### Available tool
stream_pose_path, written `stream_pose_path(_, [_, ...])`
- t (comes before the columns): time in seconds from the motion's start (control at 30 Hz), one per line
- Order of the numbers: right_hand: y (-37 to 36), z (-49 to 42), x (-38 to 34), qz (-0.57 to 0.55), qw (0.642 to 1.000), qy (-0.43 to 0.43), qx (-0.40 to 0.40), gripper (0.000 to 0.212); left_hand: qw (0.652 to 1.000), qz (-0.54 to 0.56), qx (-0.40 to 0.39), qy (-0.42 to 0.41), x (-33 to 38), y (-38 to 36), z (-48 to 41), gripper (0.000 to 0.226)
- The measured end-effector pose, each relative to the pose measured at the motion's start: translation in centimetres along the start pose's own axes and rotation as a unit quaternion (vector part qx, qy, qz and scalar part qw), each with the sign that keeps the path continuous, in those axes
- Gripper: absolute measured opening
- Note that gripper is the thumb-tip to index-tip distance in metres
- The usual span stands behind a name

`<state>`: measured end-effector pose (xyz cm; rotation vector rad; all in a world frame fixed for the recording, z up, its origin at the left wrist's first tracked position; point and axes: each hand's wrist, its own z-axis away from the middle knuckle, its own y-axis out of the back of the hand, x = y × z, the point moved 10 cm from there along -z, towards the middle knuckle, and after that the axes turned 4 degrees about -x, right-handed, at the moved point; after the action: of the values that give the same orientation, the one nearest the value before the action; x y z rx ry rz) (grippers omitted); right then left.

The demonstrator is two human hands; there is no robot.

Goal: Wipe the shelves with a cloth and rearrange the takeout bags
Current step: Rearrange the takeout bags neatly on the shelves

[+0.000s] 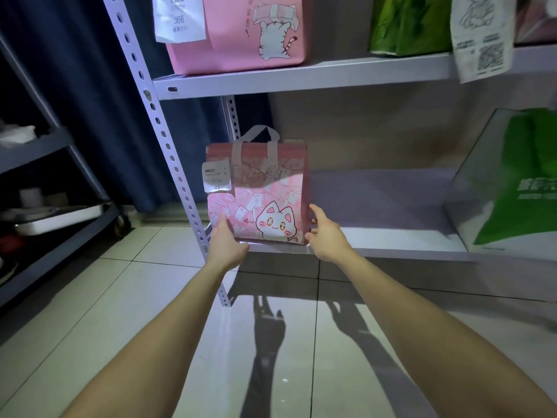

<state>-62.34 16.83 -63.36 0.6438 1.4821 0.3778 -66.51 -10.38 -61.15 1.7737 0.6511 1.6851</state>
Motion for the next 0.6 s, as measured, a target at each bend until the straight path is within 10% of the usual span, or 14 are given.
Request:
stream_pose_path(0.27, [13.3,4.2,0.6,0.024,0.995,0.045,0.090,0.053,0.990,0.027,0.017,-0.134,9.8,-4.9,2.8,0.036])
stream_pose_path(0.6, [36.4,17.1,12.9,0.071,0.939,0.026,0.335,0.017,0.956,0.041,-0.101,-0.274,28.9,-22.3,9.2,0.042])
